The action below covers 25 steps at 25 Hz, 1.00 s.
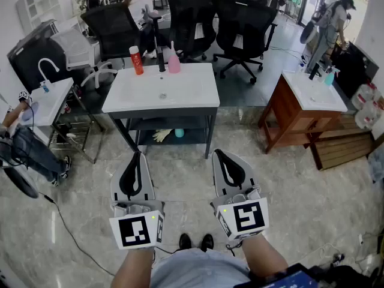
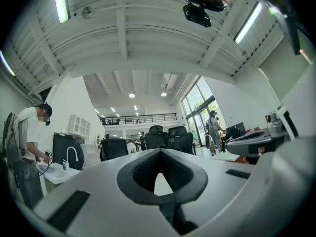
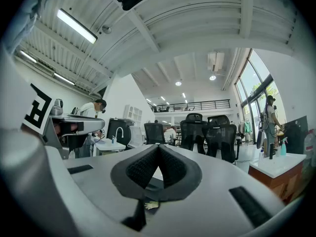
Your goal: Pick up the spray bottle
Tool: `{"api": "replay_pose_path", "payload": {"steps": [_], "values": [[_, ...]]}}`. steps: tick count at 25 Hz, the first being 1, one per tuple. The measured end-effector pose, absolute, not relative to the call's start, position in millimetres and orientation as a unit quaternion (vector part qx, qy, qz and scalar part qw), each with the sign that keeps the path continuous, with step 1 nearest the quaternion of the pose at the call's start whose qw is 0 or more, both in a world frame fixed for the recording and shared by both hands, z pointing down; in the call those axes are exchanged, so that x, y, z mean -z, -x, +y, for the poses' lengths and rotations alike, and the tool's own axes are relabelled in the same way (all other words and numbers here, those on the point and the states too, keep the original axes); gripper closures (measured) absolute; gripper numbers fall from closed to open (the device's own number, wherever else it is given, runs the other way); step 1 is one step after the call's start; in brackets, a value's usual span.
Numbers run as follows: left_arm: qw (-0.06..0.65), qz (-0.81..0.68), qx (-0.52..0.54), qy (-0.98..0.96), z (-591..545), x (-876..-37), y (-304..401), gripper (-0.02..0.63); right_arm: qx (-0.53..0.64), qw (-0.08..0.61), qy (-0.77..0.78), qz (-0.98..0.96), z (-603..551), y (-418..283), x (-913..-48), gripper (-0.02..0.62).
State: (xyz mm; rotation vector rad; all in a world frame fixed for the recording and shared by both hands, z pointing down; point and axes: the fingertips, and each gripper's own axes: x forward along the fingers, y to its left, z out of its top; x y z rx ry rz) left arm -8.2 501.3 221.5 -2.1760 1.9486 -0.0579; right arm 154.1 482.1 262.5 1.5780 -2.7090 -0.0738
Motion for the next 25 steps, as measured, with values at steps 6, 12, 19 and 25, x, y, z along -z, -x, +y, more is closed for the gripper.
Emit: {"api": "replay_pose_path", "payload": {"steps": [6,12,19,25], "values": [[0.107,0.662,0.021,0.741,502,-226,1,0.591,0.025,0.004,-0.505,-0.863,482,-160,-266,0.583],[0.102,0.668,0.027,0.737,506,-231,-9,0.591,0.012,-0.016,-0.5,-0.866,485,-175,-269,0.58],[0.089,0.683,0.032,0.725,508,-249,-21,0.591,0.001,0.006,-0.494,-0.87,479,-191,-293,0.575],[0.078,0.691,0.039,0.718,487,-264,-13,0.591,-0.007,0.01,-0.492,-0.871,453,-186,-304,0.575]]}}
